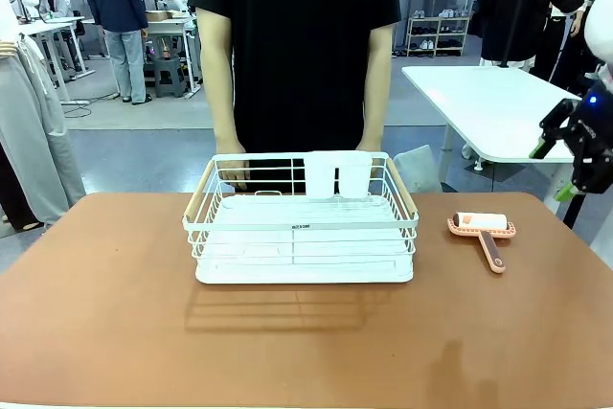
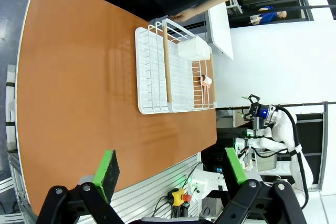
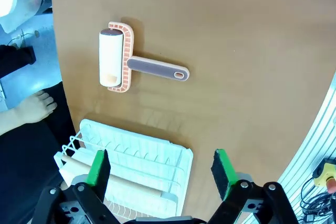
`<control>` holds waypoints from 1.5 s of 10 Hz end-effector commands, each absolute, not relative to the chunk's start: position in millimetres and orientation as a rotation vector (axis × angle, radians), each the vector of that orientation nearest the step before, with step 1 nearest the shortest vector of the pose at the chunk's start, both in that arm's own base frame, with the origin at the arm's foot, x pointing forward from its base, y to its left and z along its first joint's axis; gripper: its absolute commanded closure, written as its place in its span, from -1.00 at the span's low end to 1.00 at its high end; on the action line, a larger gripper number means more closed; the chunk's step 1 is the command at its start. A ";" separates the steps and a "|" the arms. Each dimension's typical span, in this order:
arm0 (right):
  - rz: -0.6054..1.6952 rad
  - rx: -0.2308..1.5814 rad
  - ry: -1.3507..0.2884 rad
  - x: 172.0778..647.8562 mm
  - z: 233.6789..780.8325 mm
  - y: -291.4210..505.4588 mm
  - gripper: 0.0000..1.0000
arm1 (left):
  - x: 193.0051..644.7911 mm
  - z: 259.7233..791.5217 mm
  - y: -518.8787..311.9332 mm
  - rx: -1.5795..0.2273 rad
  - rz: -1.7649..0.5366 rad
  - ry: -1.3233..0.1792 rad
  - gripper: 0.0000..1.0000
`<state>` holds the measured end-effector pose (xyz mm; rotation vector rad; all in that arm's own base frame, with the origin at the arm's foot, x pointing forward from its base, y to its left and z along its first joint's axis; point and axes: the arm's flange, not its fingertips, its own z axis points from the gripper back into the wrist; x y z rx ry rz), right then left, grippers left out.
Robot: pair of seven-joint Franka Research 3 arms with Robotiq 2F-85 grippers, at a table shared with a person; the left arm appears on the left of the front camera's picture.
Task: Clean the table.
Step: Place the Lint Roller down when the Dish drying rack is positioned in the middle of the table.
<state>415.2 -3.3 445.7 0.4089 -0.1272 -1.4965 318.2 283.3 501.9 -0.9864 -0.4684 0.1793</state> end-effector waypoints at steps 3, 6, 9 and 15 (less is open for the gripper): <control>-1.485 0.418 -0.149 416.3 443.5 -3.2 -1.00 | 316.8 503.7 286.4 -1.010 0.159 -0.492 -1.00; -1.485 0.418 -0.149 416.3 443.5 -3.2 -1.00 | 316.8 503.7 286.4 -1.010 0.159 -0.492 -1.00; -1.485 0.418 -0.149 416.3 443.5 -3.2 -1.00 | 316.8 503.7 286.4 -1.010 0.159 -0.492 -1.00; -1.485 0.418 -0.149 416.3 443.5 -3.2 -1.00 | 316.8 503.7 286.4 -1.010 0.159 -0.492 -1.00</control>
